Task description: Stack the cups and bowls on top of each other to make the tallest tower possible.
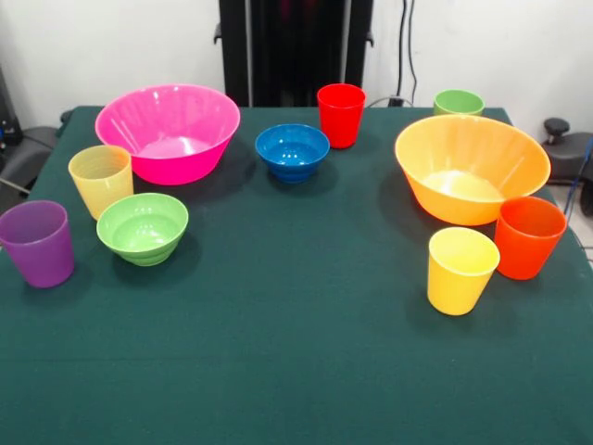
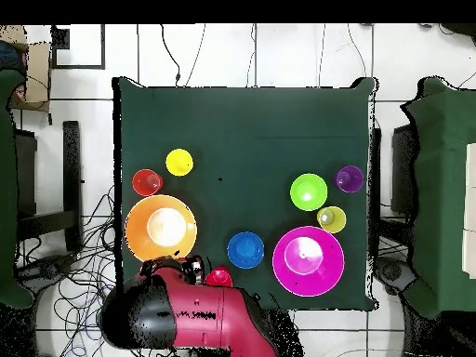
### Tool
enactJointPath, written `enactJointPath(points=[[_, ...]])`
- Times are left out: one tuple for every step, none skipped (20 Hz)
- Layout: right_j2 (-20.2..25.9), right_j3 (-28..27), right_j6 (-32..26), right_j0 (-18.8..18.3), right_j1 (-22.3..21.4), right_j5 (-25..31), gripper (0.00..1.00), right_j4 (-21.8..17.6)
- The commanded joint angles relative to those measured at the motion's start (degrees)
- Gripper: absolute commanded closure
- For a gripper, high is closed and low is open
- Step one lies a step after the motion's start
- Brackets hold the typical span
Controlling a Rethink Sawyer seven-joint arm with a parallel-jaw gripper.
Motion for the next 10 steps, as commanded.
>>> enactJointPath(points=[[3.8, 5.0, 7.6, -2.1, 6.0, -6.0, 0.0, 1.1], [3.9, 5.1, 7.6, -2.2, 6.2, -6.3, 0.0, 1.1], [4.0, 5.2, 7.5, -2.3, 6.3, -6.5, 0.0, 1.1], [4.0, 5.2, 7.5, -2.4, 6.4, -6.8, 0.0, 1.1], [4.1, 5.3, 7.5, -2.5, 6.6, -7.1, 0.0, 1.2], [4.2, 5.5, 7.6, -2.6, 6.7, -7.3, 0.0, 1.2], [4.3, 5.6, 7.6, -2.7, 6.9, -7.6, 0.0, 1.2], [4.3, 5.7, 7.7, -2.8, 7.0, -7.9, 0.0, 1.2], [4.3, 5.6, 7.9, -2.7, 7.3, -8.3, 0.0, 1.1], [4.4, 5.6, 7.9, -2.8, 7.5, -8.5, 0.0, 1.0]])
